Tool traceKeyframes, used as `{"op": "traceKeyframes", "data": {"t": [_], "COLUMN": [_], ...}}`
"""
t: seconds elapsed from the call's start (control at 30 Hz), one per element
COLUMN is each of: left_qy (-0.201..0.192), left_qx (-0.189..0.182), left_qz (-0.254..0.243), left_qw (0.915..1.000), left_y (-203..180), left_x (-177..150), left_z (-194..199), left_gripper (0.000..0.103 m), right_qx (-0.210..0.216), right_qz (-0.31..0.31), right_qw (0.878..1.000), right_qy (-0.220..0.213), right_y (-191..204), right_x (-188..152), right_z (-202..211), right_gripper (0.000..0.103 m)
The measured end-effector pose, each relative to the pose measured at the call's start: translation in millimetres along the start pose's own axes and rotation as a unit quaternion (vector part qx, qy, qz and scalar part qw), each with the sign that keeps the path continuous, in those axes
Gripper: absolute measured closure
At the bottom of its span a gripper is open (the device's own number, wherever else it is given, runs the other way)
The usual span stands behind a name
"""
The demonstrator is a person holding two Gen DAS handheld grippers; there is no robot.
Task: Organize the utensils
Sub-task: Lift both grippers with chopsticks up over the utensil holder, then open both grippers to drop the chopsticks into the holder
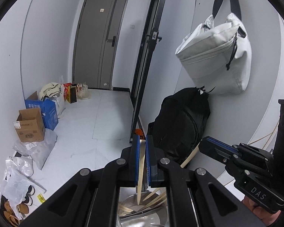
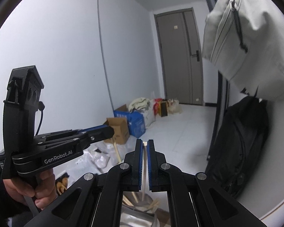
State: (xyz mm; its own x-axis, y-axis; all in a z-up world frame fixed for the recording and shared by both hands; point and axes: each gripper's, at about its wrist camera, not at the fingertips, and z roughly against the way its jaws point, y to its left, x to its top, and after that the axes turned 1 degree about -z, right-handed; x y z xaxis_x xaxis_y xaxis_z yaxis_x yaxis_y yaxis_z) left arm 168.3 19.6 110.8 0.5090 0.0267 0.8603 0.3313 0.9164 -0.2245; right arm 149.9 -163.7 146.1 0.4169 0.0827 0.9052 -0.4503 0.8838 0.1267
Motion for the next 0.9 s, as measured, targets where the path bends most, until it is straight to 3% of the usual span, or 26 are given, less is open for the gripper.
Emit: {"op": "traceKeyframes", "data": {"t": [0.4,0.8,0.83,0.9], "left_qy": [0.024,0.093,0.098,0.114], "left_qx": [-0.011,-0.077,-0.084,-0.088], "left_qz": [0.002,0.028,0.03,0.027], "left_qw": [0.9996,0.9923,0.9912,0.9893], "left_y": [5.9,20.5,21.0,20.1], "left_x": [-12.1,-28.5,-28.1,-28.1], "left_z": [-23.6,-41.1,-41.9,-43.8], "left_gripper": [0.101,0.101,0.1,0.084], "right_qx": [0.015,0.059,0.061,0.073], "right_qz": [0.002,-0.065,-0.076,-0.1], "right_qw": [0.999,0.994,0.993,0.99], "right_qy": [0.038,0.063,0.061,0.06], "right_y": [-5.6,-31.3,-34.5,-41.7], "right_x": [-15.7,-34.9,-35.1,-36.2], "right_z": [-36.2,-52.7,-51.5,-48.4], "right_gripper": [0.099,0.096,0.095,0.093]}}
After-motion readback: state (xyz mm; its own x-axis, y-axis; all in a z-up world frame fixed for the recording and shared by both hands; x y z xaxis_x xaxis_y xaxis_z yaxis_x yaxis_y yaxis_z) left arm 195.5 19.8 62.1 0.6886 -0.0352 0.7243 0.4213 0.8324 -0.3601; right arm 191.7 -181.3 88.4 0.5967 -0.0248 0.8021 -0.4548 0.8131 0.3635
